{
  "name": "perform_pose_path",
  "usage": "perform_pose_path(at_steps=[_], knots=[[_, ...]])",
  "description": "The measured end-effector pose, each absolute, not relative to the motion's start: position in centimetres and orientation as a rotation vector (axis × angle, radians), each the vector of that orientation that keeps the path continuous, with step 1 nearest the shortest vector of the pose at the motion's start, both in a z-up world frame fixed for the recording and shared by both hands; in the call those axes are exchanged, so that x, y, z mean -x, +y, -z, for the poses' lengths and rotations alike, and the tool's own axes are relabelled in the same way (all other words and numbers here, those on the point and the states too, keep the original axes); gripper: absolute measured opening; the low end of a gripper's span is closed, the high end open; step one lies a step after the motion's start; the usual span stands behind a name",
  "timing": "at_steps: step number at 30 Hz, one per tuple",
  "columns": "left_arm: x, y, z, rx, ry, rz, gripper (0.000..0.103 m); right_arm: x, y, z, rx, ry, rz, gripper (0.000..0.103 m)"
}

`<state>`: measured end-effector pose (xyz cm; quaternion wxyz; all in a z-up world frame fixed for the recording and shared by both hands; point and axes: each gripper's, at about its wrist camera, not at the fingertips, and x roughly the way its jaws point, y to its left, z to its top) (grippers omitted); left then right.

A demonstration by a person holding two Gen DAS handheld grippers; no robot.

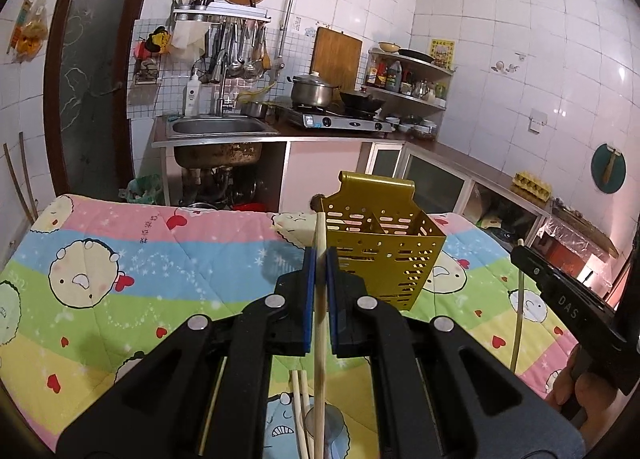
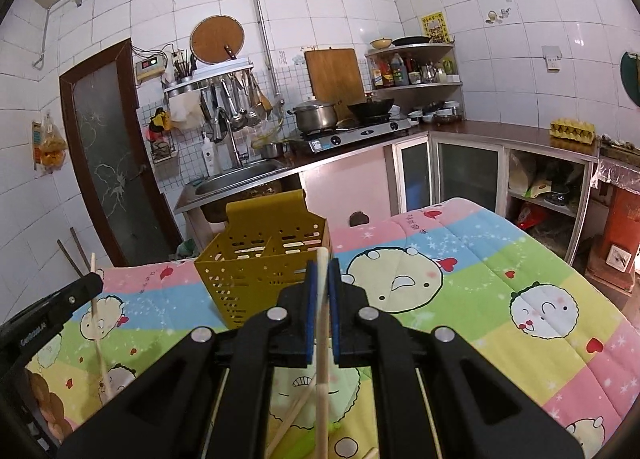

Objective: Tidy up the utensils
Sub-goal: 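Lift both held chopsticks upright and carry them over the olive slotted holder, then lower the chopsticks into the holder and open both tools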

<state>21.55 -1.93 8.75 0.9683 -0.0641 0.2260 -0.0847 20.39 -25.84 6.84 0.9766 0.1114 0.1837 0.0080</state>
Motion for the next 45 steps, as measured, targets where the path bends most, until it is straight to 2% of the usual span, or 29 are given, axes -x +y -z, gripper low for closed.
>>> perform_pose_path(at_steps=[8, 21, 27, 30, 35, 45], knots=[[-21.9, -2.7, -9.9, 0.096, 0.399, 0.160, 0.004, -20.6, -25.8, -8.0, -0.206, 0.316, -0.016, 0.006], [-27.7, -4.6, -20.1, 0.071, 0.116, 0.194, 0.004, -26.7, -25.9, -17.4, -0.209, 0.040, -0.073, 0.006], [-31.7, -5.8, -22.2, 0.105, 0.041, 0.188, 0.004, -31.6, -25.6, -19.4, -0.228, -0.058, -0.077, 0.006], [-33.7, -6.8, -21.7, 0.088, 0.034, 0.189, 0.004, -33.7, -25.3, -19.3, -0.226, -0.073, -0.069, 0.006], [-36.6, -8.1, -18.0, 0.066, 0.086, 0.186, 0.004, -36.2, -24.9, -16.9, -0.216, -0.073, -0.048, 0.006], [-38.8, -7.5, -10.6, 0.052, 0.242, 0.146, 0.004, -37.6, -24.2, -11.2, -0.160, 0.080, -0.029, 0.006]])
